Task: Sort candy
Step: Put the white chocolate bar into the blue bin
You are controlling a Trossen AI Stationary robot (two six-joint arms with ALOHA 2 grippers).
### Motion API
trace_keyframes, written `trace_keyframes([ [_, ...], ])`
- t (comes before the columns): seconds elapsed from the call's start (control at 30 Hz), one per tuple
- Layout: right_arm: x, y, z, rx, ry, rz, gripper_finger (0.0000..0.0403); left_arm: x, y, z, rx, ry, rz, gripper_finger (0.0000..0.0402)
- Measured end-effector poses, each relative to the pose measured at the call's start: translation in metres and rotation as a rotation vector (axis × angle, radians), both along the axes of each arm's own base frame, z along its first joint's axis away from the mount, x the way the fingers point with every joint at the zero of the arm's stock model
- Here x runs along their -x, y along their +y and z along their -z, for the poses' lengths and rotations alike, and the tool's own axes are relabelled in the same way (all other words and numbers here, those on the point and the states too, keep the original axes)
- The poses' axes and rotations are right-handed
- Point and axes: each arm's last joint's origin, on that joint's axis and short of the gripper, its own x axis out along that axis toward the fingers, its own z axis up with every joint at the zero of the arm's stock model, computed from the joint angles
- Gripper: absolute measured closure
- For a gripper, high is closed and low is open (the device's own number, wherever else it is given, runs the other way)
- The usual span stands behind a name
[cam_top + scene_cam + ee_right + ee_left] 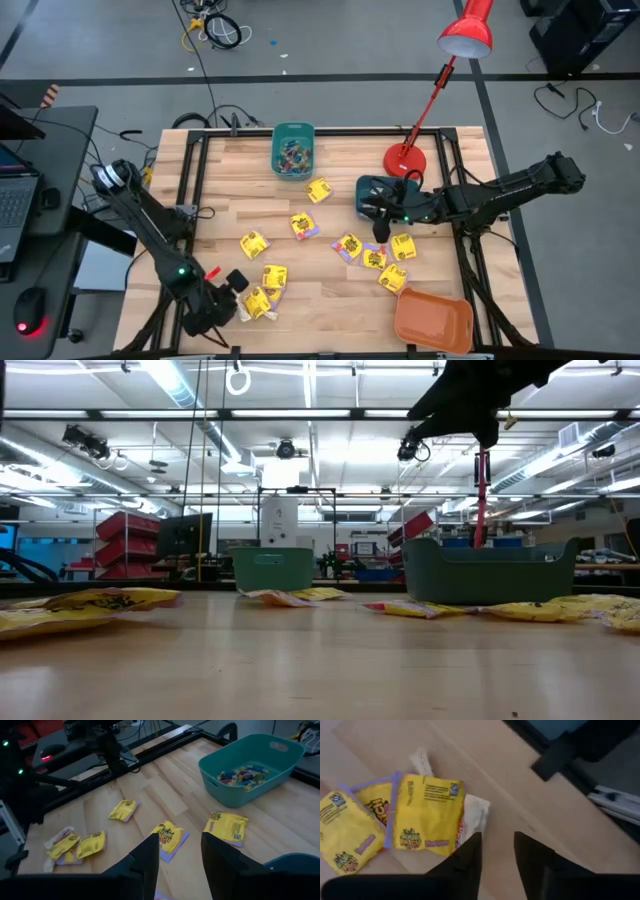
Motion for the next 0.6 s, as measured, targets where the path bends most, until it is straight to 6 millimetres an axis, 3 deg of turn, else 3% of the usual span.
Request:
trace_keyframes([
  [0.23, 0.0, 0.0, 0.0, 0.015, 0.001, 0.009, 0.027, -0.006, -0.006, 0.021, -0.121, -0.016, -0.01, 0.0228],
  [0.6, 0.0, 0.0, 0.0, 0.032, 0.007, 0.0, 0.027, -0.009, -0.009, 0.033, -0.167, 0.004, 0.014, 0.0218],
])
